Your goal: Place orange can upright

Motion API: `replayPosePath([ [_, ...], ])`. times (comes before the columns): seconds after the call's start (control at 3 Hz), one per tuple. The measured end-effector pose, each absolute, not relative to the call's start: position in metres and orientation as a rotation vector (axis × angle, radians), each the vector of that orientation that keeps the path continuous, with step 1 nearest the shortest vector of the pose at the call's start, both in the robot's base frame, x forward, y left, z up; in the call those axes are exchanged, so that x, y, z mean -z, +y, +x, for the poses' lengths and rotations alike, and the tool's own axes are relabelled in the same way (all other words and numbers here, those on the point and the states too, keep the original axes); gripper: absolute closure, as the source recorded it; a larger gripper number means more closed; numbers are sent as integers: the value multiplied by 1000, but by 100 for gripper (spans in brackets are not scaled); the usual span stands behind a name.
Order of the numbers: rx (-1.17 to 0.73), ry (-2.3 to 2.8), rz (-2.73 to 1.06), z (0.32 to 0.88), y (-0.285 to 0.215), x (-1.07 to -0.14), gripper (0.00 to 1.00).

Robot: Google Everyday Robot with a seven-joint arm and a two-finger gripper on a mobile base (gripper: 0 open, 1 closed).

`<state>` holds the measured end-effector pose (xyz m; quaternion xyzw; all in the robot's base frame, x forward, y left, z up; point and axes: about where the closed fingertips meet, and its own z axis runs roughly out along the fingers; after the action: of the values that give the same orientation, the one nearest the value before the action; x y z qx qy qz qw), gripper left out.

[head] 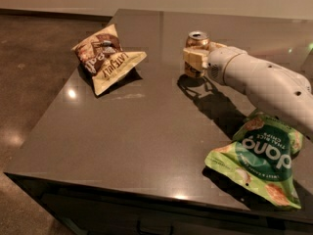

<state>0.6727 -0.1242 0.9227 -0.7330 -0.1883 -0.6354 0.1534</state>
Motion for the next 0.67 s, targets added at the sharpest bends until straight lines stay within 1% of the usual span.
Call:
replayPosePath([
  [0.67,1836,-558,-2101,675,-122,-915,30],
])
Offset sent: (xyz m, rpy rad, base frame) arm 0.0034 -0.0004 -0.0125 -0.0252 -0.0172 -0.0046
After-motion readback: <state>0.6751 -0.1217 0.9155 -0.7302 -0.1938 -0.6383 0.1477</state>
